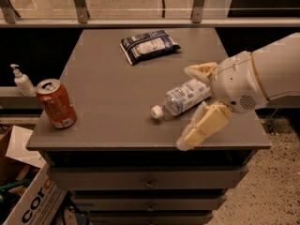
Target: Knock coke can over
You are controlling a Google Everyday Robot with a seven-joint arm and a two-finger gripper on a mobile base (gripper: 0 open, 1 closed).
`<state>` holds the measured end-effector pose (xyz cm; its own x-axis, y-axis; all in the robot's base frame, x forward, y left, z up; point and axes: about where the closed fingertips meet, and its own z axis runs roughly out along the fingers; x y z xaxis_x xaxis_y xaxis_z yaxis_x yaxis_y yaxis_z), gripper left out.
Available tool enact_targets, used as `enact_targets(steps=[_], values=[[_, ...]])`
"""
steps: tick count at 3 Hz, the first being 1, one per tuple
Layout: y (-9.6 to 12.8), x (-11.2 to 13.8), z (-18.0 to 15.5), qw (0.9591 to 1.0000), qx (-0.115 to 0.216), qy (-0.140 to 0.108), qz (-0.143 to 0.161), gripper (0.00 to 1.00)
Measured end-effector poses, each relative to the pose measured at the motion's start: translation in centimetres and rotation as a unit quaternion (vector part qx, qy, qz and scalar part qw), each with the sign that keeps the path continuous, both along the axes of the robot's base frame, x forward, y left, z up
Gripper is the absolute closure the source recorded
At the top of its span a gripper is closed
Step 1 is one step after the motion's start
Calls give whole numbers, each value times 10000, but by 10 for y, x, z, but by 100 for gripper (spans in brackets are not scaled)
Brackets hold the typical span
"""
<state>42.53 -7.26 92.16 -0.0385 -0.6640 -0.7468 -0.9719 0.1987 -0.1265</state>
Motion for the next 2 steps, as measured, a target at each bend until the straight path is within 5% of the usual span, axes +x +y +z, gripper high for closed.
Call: enact_targets(steps=[2], values=[[75,42,-12,9943,857,-518,352,0]])
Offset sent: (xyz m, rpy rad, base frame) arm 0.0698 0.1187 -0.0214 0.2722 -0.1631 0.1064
